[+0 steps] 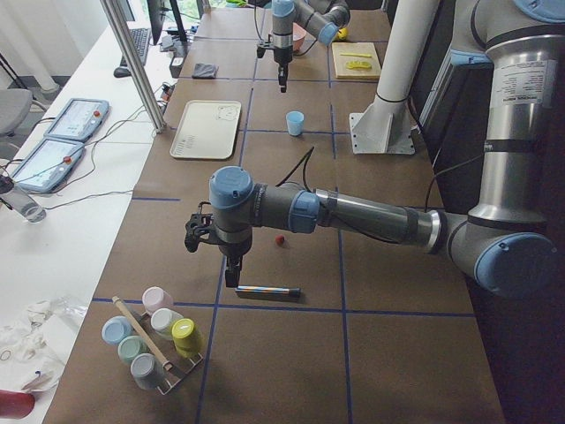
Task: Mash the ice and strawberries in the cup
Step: 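Carry the held ice cube over the light-blue cup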
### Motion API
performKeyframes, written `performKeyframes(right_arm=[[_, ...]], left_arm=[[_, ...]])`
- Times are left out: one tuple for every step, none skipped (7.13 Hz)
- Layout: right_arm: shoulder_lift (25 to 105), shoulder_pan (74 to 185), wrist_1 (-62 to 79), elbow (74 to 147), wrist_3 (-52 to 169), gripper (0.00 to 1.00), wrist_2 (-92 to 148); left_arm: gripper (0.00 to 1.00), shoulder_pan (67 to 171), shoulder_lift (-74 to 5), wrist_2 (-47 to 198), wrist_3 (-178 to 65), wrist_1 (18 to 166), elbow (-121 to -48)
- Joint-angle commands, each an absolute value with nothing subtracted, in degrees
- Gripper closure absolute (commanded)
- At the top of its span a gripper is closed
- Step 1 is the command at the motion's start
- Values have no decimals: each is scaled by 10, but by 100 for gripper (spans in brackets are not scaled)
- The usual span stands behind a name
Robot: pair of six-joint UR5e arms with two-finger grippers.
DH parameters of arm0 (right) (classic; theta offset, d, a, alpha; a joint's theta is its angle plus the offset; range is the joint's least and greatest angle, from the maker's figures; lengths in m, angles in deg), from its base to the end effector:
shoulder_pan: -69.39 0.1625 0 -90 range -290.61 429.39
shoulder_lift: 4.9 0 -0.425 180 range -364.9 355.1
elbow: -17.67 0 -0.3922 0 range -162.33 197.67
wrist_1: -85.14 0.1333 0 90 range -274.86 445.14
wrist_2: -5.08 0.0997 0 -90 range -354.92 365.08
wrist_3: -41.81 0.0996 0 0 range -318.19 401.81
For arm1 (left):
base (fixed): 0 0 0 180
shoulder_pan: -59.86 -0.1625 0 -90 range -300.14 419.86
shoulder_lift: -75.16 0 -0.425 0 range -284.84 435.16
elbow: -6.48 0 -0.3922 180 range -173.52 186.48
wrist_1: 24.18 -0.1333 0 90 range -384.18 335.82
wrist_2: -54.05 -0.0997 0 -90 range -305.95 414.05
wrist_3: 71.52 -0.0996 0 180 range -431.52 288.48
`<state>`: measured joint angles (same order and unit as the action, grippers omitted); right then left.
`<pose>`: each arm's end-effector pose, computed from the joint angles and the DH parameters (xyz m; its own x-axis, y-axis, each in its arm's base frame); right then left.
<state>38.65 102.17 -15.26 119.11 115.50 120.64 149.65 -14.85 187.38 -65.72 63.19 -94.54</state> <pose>-0.4977 -0.4279 0.1103 0.6073 0.0898 0.7894 -0.0526 0.9960 -0.0728 -0.0631 -0.4945 0.5696 0.7237 0.0024 -0.6901 0.0699 0.9946 0.0767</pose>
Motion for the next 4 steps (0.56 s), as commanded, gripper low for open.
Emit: performKeyframes(right_arm=[[335,974,-150,1128,1197,100,1166],[337,966,-150,1115,1196,100,1164],[342,963,-150,1113,1196,100,1164],[346,963,-151,1111,1196,100,1165]], left_arm=[[0,1496,-150,1874,-657,632,-945],[0,1496,-151,1874,-655,632,-946],[0,1496,-152,1873,-649,632,-947],[0,1496,-152,1874,-649,632,-946]])
